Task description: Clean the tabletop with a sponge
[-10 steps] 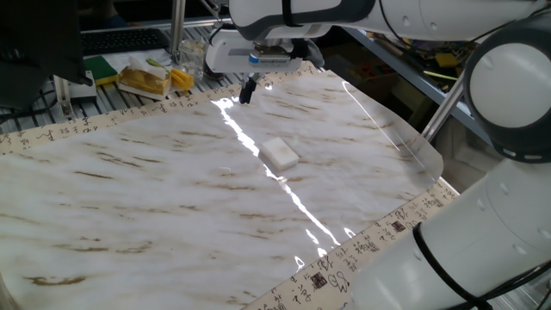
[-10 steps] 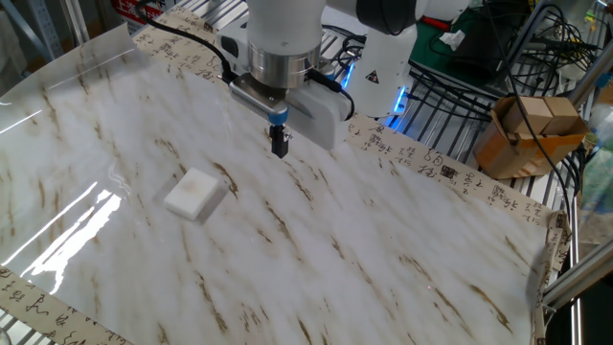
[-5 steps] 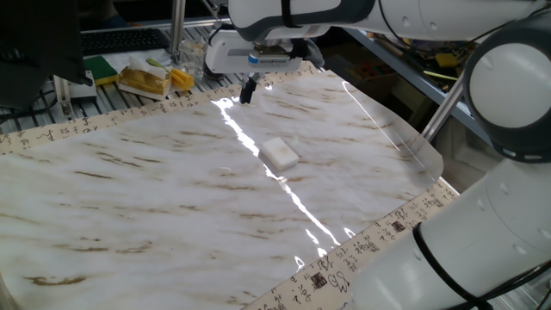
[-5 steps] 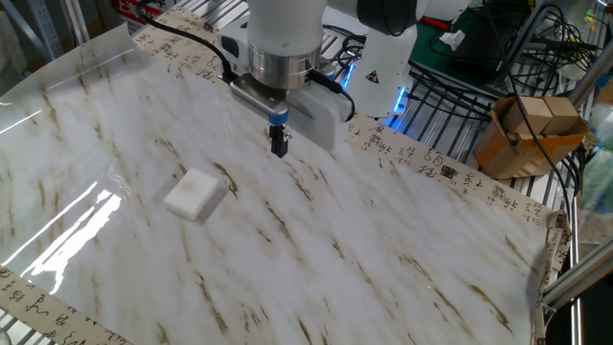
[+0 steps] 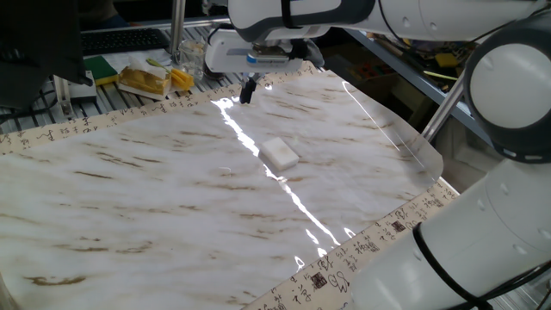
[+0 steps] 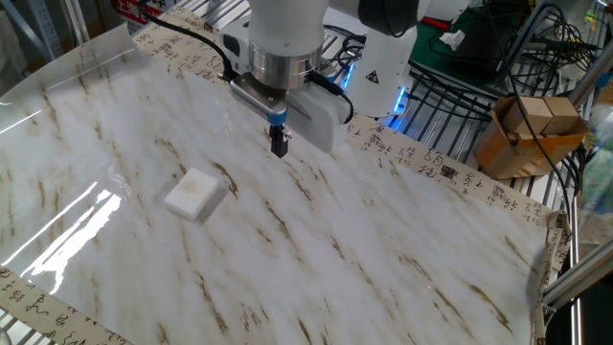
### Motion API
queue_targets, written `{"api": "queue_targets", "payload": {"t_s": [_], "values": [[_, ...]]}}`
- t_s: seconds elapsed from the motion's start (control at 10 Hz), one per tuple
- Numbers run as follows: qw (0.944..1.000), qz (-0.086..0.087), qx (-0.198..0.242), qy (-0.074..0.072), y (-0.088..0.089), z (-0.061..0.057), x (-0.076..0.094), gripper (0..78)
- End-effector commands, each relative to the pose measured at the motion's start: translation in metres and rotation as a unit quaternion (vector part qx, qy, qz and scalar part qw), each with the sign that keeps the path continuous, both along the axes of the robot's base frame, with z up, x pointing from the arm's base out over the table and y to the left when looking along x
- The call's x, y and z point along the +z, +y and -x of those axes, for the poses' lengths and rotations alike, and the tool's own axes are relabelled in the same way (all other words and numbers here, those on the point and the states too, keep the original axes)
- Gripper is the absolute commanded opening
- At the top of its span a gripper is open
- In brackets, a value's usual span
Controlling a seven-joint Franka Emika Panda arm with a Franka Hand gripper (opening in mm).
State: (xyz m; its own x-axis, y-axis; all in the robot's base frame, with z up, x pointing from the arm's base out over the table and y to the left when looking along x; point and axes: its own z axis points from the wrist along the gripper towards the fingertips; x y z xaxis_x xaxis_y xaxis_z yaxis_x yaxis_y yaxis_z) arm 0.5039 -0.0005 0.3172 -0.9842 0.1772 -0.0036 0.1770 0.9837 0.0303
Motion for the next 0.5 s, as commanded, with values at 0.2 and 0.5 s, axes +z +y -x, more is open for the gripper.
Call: {"api": "queue_targets", "payload": {"t_s": [0.2,0.5], "values": [[0.9978,-0.024,-0.057,0.025,-0.0002,-0.0006,0.0013,0.0],[0.9987,-0.013,-0.041,0.026,-0.0002,-0.0006,0.0011,0.0]]}}
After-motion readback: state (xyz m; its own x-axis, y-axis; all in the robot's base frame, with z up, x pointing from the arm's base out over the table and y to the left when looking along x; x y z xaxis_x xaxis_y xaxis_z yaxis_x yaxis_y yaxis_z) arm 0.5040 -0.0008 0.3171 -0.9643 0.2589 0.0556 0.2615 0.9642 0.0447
